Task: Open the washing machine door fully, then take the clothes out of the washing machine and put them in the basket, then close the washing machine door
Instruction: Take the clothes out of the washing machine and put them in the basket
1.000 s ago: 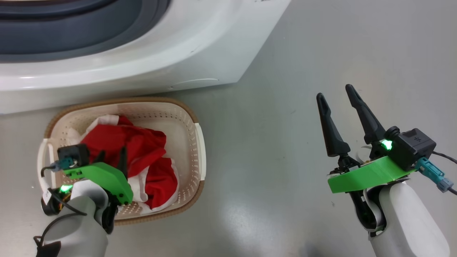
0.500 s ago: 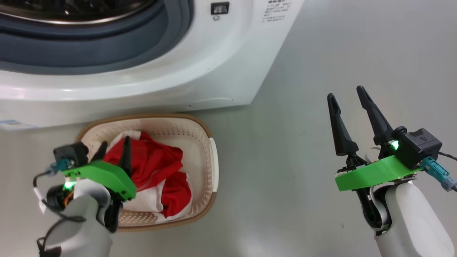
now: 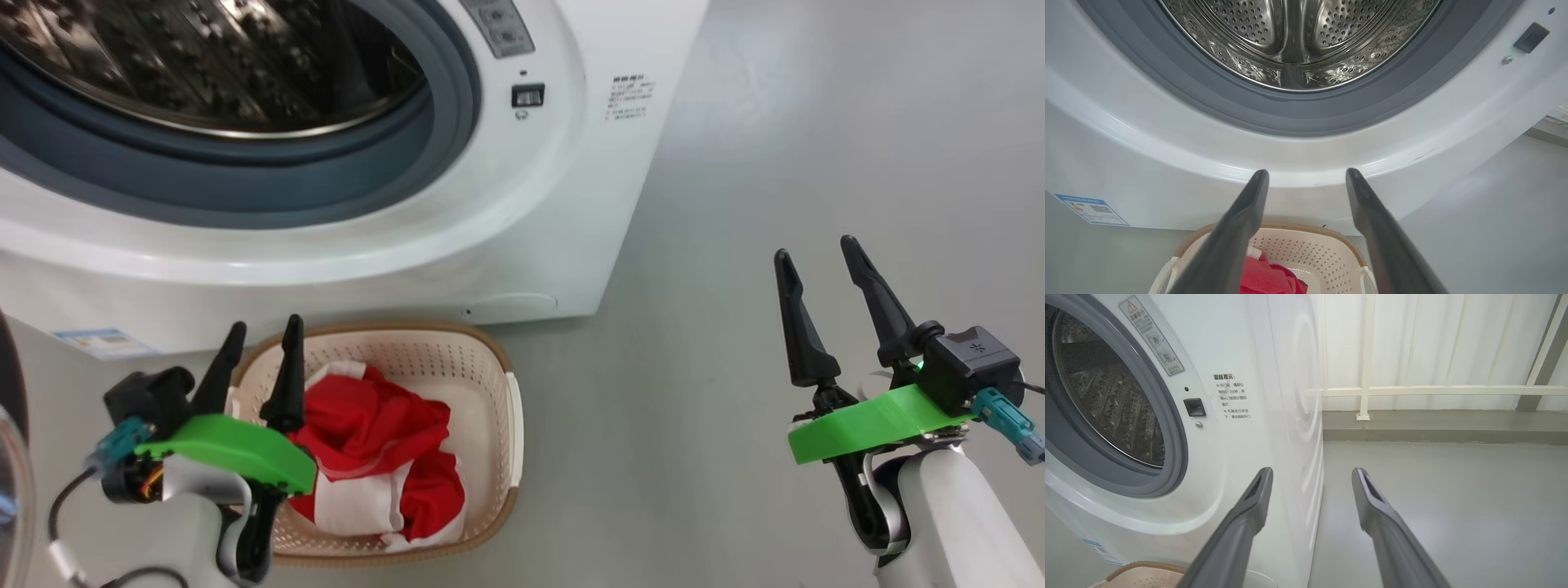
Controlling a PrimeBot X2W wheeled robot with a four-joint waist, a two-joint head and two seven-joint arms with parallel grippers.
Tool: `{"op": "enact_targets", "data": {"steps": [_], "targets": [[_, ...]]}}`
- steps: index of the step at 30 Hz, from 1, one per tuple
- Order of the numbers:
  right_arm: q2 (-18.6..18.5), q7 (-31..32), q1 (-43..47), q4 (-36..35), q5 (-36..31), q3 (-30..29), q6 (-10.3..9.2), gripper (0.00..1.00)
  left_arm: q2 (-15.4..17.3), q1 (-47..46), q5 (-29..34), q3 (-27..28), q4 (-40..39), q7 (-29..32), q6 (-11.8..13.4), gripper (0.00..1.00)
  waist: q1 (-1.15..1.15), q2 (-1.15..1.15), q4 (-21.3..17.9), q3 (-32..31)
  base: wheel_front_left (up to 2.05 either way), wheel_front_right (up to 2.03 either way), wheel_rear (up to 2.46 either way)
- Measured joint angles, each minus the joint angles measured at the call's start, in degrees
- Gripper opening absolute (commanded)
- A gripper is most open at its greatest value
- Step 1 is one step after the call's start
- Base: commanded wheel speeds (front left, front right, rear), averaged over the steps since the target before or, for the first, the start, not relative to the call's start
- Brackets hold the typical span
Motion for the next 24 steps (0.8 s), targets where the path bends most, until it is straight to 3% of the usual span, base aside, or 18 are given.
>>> {"op": "enact_targets", "data": {"steps": [15,24], "targets": [[0.05,0.0,5.16,-2.12,-2.02,-2.34,0.0,1.0,-1.43,15.47,8.88,8.49,-23.91,-0.01,0.58,1.0,0.0,0.0,0.66,-9.12,0.0,0.0,0.0],[0.16,0.0,10.05,-4.0,-2.05,-3.59,0.0,1.0,-2.22,22.72,11.81,9.92,-30.2,0.0,0.59,1.0,0.0,0.0,0.39,-13.58,0.0,0.0,0.0]]}}
